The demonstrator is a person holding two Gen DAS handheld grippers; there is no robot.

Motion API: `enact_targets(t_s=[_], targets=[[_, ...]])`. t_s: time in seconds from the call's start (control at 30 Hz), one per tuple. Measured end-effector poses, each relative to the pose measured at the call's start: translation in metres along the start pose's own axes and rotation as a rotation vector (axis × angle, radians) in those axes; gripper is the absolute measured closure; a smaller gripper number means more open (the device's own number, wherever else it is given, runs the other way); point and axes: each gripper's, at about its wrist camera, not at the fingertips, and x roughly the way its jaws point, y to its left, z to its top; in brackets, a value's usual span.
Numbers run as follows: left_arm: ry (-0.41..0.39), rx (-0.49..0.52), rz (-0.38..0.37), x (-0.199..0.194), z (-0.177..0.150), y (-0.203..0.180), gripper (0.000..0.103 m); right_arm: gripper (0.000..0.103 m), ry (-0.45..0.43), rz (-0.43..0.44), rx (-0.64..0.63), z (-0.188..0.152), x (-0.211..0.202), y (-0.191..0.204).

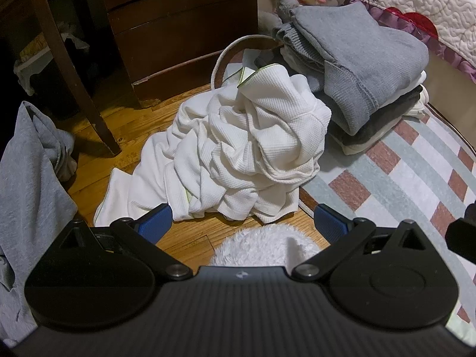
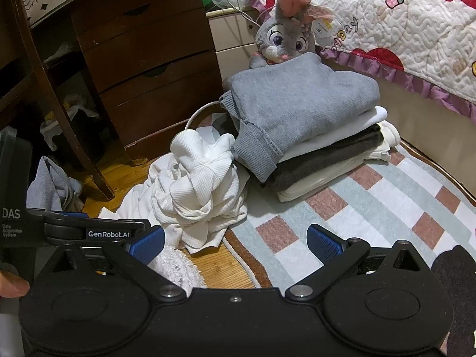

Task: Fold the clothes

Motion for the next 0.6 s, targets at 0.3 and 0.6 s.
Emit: enact_targets(t_s=[0.3,0.6], targets=[[0.002,-0.015,0.006,0.0,0.001,0.007,0.0,0.0,0.003,0.005,-0.002,-0.001,0.0,0.0],[-0.129,-0.019,0.012,0.01,0.006,0.044,0.0,0.0,-0.021,0.151,0.064,-0.003,0.027,-0.017]])
